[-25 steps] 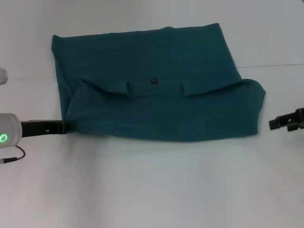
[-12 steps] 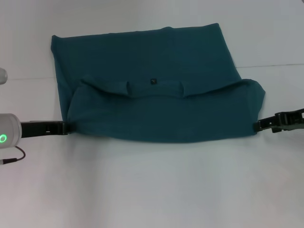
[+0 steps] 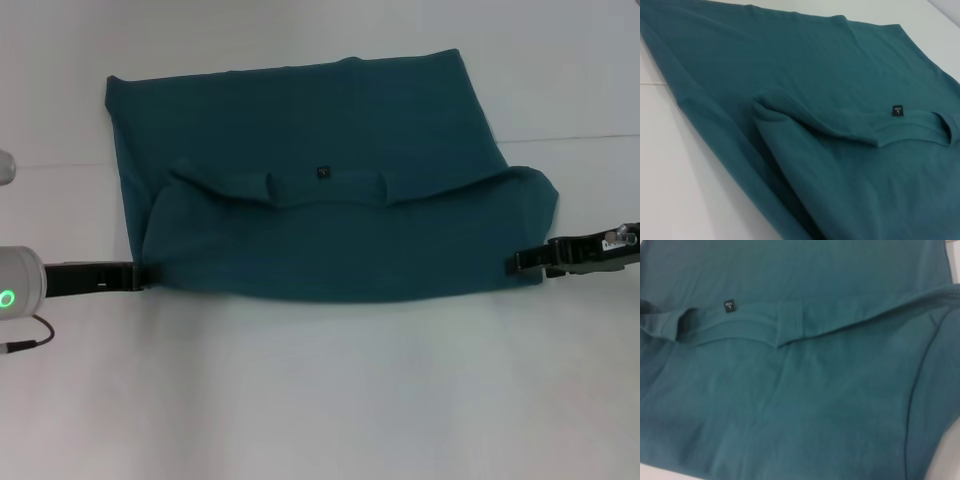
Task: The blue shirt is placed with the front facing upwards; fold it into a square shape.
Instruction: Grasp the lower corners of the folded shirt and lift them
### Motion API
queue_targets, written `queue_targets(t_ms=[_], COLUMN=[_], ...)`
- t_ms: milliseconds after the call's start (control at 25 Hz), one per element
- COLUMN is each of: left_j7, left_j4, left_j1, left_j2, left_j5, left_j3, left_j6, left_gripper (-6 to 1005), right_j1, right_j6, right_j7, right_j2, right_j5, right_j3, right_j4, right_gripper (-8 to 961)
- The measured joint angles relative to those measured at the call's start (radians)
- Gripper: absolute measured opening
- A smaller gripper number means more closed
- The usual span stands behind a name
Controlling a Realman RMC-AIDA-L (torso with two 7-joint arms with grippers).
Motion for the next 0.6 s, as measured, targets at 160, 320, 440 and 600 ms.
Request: queue_targets(t_ms=[160,320,440,600], left_j7=[0.000,0.000,0.000,0.001], left_j4=[0.000,0.000,0.000,0.000], left_j1=[0.001,0.002,0.002,0.001], left_j2=[0.000,0.000,-0.001,0.000], left_j5=[0.000,0.002,0.002,0.001], left_j3=[0.000,0.000,0.000,0.000], left_j6=[0.005,0.005,0.006,0.007], left_gripper=[77,77,76,76], right_j1=[-0.005,-0.009,-0.009,-0.007], right_j6=[0.020,0.040,0.050,0.077], right_j7=[0.002,0.006,0.009,0.010], right_j2=[0.000,0.000,0.000,0.001], right_j5=[0.000,0.000,-0.002,-0.002], right_j3=[0.002,0.002,0.001,0.000], right_j4=[0.000,0.000,0.008,0.027], right_gripper=[756,756,755,753])
